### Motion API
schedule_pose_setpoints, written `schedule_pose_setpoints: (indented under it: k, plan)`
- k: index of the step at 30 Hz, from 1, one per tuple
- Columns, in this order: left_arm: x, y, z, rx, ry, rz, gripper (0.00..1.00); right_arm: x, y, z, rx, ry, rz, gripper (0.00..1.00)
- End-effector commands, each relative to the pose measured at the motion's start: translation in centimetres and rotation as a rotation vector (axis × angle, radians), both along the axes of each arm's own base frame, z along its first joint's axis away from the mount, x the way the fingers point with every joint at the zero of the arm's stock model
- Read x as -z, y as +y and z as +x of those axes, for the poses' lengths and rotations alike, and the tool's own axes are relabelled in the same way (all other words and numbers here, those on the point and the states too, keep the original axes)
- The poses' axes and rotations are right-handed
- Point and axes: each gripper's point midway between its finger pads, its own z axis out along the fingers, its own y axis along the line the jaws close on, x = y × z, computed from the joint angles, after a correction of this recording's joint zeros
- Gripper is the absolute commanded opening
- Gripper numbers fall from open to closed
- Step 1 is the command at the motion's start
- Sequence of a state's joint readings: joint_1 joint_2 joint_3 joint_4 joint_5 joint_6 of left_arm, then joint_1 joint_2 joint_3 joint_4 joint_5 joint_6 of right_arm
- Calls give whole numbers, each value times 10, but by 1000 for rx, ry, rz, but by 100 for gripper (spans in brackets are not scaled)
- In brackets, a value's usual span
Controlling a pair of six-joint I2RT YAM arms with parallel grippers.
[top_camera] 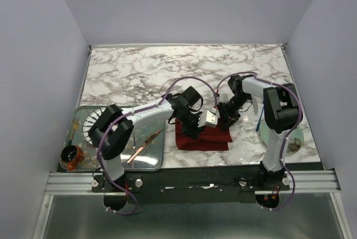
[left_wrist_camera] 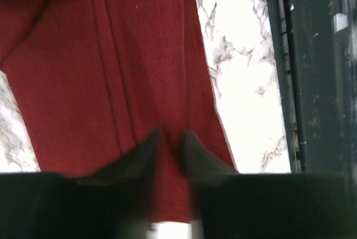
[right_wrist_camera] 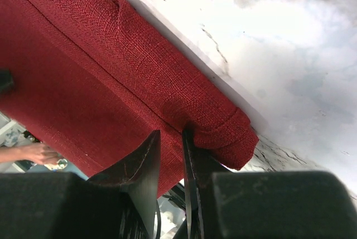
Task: Fold the napkin into a case and place the utensils inside
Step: Pick up the 2/3-rectangle-folded napkin from the center of the board.
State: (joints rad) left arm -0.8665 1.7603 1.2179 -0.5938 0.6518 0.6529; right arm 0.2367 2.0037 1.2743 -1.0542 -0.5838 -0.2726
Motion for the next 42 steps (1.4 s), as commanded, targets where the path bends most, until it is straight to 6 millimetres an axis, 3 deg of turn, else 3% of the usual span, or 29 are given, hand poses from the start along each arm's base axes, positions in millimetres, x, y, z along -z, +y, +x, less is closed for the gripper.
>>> schedule_pose_setpoints:
  k: [1, 2, 6, 10, 19, 25, 32, 34, 39, 42]
  plan:
    - [-2, 13, -10, -37, 4, -14, 54, 7, -7, 15, -42, -69, -37, 30]
    - [-2, 15, -9, -49, -39, -21, 59, 8, -7, 15, -43, -69, -39, 30]
    - [4, 31, 5, -154, -306, -15, 59, 7, -7, 16, -43, -71, -41, 30]
    - [7, 49, 1, -208, -458, -38, 60, 9, -8, 16, -44, -69, -50, 30]
    - [26, 55, -40, -100, -722, -45, 65, 9, -9, 20, -34, -72, -64, 30]
    - [50, 58, -42, -87, -843, 36, 62, 11, -11, 19, -36, -71, -75, 30]
    - [60, 47, -34, -49, -919, 44, 52, 11, -11, 15, -35, -67, -76, 30]
    - [61, 40, -34, -39, -920, 44, 45, 12, -12, 15, -33, -67, -78, 30]
    - [59, 36, -37, -41, -846, 44, 8, 11, -11, 12, -42, -70, -72, 30]
    - [49, 32, -41, -63, -742, 23, 0, 10, -10, 8, -58, -74, -67, 30]
